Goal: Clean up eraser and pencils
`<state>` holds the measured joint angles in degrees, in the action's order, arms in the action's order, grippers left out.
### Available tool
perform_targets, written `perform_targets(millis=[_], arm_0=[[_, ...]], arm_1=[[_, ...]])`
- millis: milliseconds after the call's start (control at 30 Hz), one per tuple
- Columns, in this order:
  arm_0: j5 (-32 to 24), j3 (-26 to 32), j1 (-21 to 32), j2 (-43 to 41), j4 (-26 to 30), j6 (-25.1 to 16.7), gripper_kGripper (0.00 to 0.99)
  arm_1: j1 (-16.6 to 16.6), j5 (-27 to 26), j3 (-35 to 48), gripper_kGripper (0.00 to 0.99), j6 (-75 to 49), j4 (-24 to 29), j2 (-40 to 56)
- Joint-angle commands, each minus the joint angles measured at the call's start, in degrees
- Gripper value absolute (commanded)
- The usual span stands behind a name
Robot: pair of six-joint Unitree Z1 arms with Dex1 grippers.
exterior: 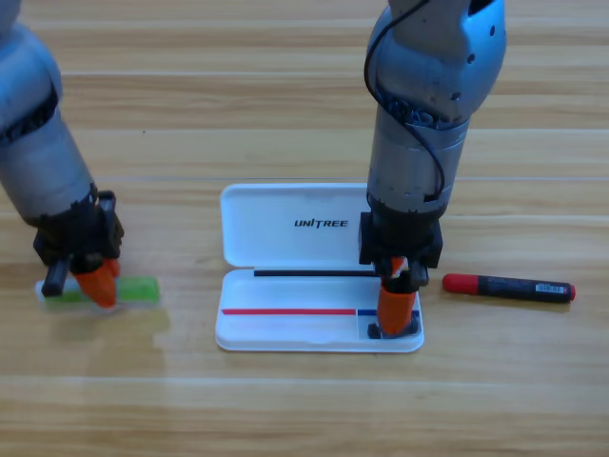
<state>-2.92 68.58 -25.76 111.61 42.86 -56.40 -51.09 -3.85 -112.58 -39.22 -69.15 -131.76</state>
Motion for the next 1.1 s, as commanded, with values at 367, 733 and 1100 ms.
perform_targets(millis=[367, 733, 1100], arm_0=[[-1.1, 9.6, -4.9, -5.7, 12.1, 0.4, 0.0], [-1.3, 17.9, -14.4, -1.5, 17.2, 5.6, 0.0], [-0.6, 24.2, -21.1, 7.8, 17.3, 10.5, 0.0]], arm_1=[[4.2, -0.8, 16.2, 0.767, -4.2, -2.7, 19.6], [13.7, -0.2, 19.6, 0.767, -14.3, 3.7, 11.9], [15.3, 1.5, 19.5, 0.764, -16.2, 8.4, 3.3]])
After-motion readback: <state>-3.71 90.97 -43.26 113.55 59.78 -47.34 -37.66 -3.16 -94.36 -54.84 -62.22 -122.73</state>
